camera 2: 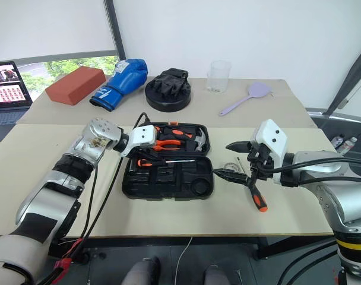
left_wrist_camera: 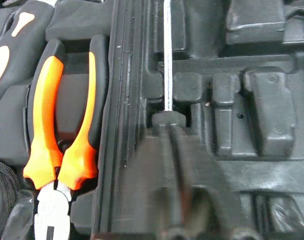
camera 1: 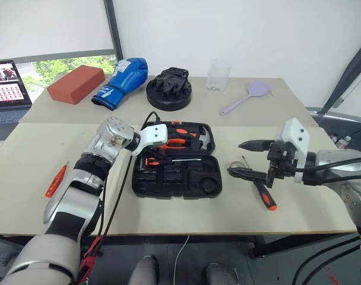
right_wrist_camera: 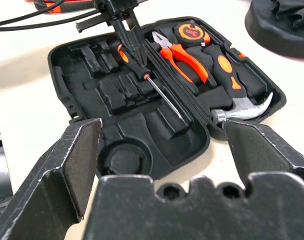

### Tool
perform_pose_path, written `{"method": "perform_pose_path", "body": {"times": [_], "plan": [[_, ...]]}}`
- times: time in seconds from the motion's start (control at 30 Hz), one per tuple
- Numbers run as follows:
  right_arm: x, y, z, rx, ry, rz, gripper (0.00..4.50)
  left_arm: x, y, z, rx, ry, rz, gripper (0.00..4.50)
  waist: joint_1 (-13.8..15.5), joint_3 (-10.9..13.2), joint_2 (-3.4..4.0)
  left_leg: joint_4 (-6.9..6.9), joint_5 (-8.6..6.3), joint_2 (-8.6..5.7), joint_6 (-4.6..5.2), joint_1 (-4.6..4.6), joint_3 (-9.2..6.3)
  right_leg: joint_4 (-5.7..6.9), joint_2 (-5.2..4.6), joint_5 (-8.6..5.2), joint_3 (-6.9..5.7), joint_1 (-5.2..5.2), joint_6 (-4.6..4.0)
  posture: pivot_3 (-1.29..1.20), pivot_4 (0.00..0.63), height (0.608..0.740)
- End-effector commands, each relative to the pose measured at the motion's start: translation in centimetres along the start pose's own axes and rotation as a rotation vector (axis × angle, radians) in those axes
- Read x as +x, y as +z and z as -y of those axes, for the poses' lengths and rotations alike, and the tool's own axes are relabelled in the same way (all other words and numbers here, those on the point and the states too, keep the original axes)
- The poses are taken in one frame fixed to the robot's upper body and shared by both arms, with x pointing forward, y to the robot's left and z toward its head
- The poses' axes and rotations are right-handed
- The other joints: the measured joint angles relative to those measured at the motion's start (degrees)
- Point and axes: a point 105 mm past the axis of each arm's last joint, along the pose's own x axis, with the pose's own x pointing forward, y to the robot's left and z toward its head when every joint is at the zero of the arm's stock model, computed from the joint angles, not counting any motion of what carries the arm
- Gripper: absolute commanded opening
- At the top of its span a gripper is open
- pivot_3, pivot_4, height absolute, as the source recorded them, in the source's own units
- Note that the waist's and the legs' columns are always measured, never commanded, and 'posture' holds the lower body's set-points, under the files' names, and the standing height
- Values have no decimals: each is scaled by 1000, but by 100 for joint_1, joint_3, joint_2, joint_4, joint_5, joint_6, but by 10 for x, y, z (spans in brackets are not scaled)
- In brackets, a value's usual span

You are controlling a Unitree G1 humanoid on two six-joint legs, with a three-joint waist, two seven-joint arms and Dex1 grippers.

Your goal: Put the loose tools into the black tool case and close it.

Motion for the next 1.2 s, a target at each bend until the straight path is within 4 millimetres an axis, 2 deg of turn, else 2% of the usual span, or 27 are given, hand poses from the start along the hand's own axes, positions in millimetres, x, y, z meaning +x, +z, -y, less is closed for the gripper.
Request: {"method": "perform_pose_path", "body": {"times": [0.03,0.37,0.47,0.6,0.67,0.7,0.77,0.83,0.9,1.03,1.1,1.2], "plan": [[-3,11,0,-54,-17,35,4500,-1,2,0,30,-4,-6,56,1,0,0,0,0,0,0,0,0,0,0,0,0,0,0,0,150,735],[-3,8,2,-41,-32,33,4500,19,-18,16,60,-55,-104,56,9,-2,3,3,0,0,0,15,0,1,0,0,-1,17,0,0,150,735],[-3,7,3,-30,-43,32,4500,18,-11,13,42,-34,-58,56,14,-3,4,7,0,0,0,18,0,1,0,1,0,23,2,0,150,735],[-5,2,2,7,-50,34,4500,4,1,7,-19,-4,20,56,12,-3,4,8,1,0,0,18,-1,0,0,3,0,22,4,0,150,735],[-9,-3,6,37,-80,24,4500,-35,25,-2,-129,48,220,550,-8,-2,4,8,1,0,1,16,-2,0,0,5,0,22,1,0,150,735],[-11,-4,7,44,-88,21,4500,-47,33,-2,-155,55,276,730,-27,4,2,6,1,0,1,6,-2,1,0,6,1,13,0,0,150,735],[-16,-8,12,76,-130,15,4500,-74,42,2,-189,99,388,1568,-85,10,2,4,1,2,2,-1,-6,5,2,6,1,2,0,0,150,735],[-25,-17,16,124,-181,0,4500,-106,50,11,-261,145,500,2361,-120,10,3,0,1,2,2,0,-10,8,2,6,0,4,0,0,150,735],[-36,-29,18,162,-233,-27,4500,-127,53,25,-310,174,548,2997,-134,10,3,-8,1,2,2,9,-11,7,2,4,0,13,2,0,150,735],[-52,-47,19,229,-334,-57,4500,-139,50,60,-324,160,526,4417,-129,10,3,-14,1,1,3,25,-11,7,2,3,-2,23,3,0,150,735],[-58,-57,19,268,-379,-66,4500,-141,51,83,-314,85,505,4485,-112,11,2,-9,3,2,0,27,-10,6,2,3,-2,24,3,0,150,735],[-62,-72,19,318,-431,-84,4500,-138,52,104,-280,23,457,4485,-97,11,2,-8,14,4,3,28,-9,-3,2,-3,-2,28,5,0,150,735]]}}
